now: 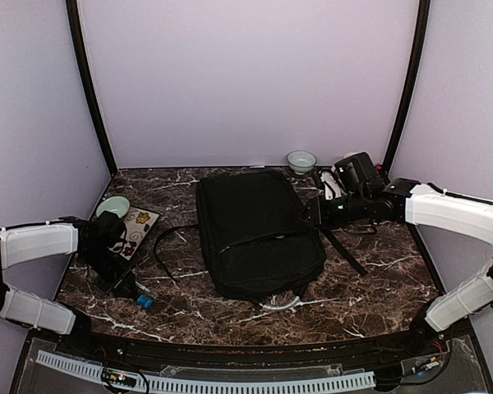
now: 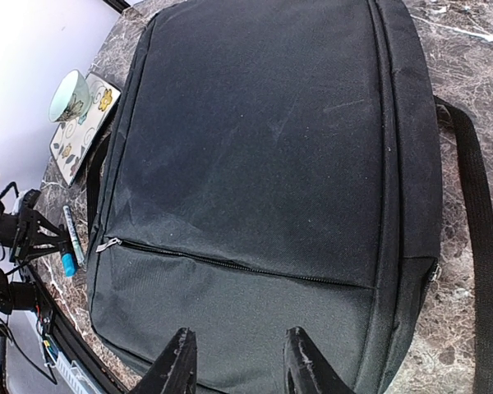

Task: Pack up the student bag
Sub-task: Grab the pen at the center of the board, then pass from the left arm to the right

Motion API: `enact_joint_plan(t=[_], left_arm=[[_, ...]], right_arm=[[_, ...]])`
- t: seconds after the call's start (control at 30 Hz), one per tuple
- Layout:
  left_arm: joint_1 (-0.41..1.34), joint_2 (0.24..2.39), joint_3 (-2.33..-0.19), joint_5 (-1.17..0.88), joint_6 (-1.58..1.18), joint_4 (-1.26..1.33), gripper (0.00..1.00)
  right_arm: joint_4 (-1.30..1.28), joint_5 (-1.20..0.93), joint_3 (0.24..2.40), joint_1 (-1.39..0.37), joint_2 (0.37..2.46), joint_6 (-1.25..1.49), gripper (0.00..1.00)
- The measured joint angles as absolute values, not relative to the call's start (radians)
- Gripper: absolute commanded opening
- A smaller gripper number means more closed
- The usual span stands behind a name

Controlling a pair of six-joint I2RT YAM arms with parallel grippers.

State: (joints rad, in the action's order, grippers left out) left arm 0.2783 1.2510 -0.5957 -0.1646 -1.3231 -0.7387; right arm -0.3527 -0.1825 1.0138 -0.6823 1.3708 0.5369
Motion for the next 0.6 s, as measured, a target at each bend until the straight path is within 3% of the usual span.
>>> enact_joint_plan(t=[0.27, 0.6], left_arm=[[0.292, 1.116, -0.719, -0.171, -1.362, -0.793, 0.14], [0.496, 1.317, -1.168, -0.104, -1.383, -0.78, 0.13]], right_arm=[[-0.37, -0.192, 1.073, -0.683, 1.415, 0.537, 0.39], [-0.363, -0.261, 1.193, -0.719, 1.467, 0.538, 0.45]])
